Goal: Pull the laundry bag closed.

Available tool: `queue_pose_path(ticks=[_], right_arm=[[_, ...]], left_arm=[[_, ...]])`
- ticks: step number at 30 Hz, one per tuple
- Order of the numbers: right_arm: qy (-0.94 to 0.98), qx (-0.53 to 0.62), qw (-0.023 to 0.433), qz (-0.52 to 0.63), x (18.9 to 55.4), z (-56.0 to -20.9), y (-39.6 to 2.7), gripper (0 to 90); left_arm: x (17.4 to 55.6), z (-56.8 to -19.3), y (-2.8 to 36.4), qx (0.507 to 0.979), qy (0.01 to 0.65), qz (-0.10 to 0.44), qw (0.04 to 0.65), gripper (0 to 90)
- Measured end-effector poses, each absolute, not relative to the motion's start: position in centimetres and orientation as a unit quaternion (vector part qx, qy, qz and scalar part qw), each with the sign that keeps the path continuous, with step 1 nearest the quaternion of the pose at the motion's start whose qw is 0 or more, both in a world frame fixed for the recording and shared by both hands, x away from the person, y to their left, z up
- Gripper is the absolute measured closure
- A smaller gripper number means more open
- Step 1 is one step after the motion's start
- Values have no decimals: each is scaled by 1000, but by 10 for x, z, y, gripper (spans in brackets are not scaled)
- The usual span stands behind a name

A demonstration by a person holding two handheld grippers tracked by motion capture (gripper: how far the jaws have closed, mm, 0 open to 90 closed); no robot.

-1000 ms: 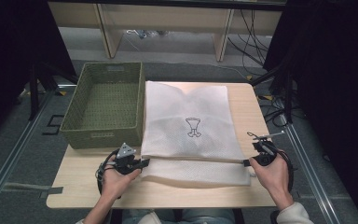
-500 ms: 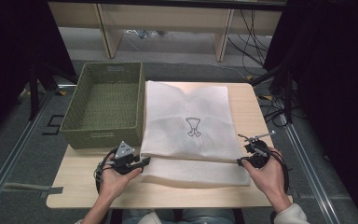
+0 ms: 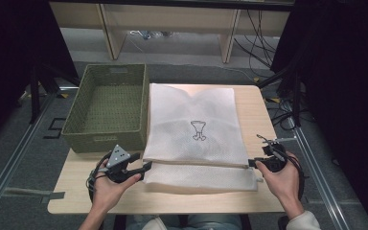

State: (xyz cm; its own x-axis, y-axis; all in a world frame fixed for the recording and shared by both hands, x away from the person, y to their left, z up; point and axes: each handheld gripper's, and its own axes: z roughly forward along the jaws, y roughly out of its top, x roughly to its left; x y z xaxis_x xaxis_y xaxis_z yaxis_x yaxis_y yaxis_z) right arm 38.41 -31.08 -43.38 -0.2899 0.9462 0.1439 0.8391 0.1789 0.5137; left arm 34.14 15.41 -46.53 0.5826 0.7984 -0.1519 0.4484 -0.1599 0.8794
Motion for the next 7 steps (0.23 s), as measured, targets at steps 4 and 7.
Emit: queue_pose_path(ticks=[4, 7], right_arm=[[744, 610, 98, 257, 382, -436, -318, 675], [736, 618, 99, 257, 382, -434, -318, 666]], left_arm=[[340, -466, 154, 743, 420, 184, 487, 375], [340, -466, 154, 747, 416, 190, 483, 365]])
